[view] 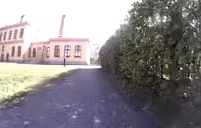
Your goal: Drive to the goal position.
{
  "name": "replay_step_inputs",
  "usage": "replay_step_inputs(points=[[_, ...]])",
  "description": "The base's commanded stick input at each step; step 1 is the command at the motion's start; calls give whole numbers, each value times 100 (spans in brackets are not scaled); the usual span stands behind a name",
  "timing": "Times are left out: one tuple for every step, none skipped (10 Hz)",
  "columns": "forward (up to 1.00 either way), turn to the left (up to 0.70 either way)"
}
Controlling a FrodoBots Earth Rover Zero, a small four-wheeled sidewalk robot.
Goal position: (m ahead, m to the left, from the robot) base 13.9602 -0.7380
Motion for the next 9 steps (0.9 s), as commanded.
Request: replay_step_inputs(points=[[70,23],[70,25],[70,26],[70,0],[70,0],[70,0],[70,0],[70,0],[70,0]])
